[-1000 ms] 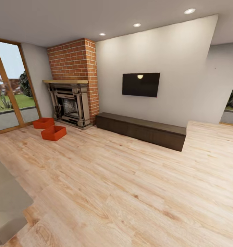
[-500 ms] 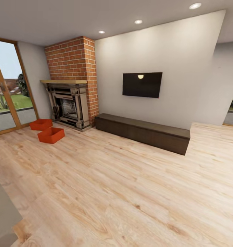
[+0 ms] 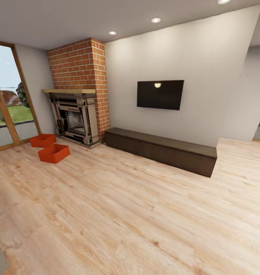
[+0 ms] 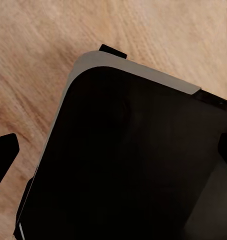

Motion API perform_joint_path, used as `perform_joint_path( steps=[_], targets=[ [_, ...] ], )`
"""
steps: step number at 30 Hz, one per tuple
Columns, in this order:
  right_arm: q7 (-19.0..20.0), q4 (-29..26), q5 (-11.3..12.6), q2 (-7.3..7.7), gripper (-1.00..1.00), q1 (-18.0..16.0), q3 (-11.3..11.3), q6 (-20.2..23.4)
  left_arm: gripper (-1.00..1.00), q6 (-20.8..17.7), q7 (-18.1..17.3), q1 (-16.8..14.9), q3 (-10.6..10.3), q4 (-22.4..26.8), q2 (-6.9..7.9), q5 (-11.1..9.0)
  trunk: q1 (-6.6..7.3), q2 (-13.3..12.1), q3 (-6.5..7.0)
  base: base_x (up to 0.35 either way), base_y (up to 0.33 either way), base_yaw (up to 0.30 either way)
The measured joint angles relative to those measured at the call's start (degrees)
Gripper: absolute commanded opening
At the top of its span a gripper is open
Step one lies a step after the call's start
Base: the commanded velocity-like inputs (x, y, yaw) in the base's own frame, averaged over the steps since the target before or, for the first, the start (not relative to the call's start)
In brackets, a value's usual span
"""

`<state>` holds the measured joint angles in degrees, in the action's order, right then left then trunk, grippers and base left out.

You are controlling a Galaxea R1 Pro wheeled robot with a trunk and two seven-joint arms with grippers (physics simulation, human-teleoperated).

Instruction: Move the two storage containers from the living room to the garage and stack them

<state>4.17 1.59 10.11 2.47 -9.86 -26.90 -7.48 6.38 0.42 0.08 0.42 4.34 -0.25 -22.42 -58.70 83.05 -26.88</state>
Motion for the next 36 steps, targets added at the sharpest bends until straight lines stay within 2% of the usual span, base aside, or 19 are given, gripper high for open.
perform_joint_path(
  steps=[24,36],
  targets=[
    [0.0,0.0,-0.32,-0.19,1.0,0.0,-0.33,0.27,1.0,-0.02,-0.01,0.0,0.0,0.0,-0.01,0.14,0.0,0.0,0.0,0.325,0.0,0.0],
    [-0.01,0.0,0.36,-0.18,1.0,0.0,-0.15,0.18,1.0,0.01,0.02,0.0,0.0,0.0,0.0,0.14,0.0,0.0,0.0,0.325,0.0,0.0]
  ],
)
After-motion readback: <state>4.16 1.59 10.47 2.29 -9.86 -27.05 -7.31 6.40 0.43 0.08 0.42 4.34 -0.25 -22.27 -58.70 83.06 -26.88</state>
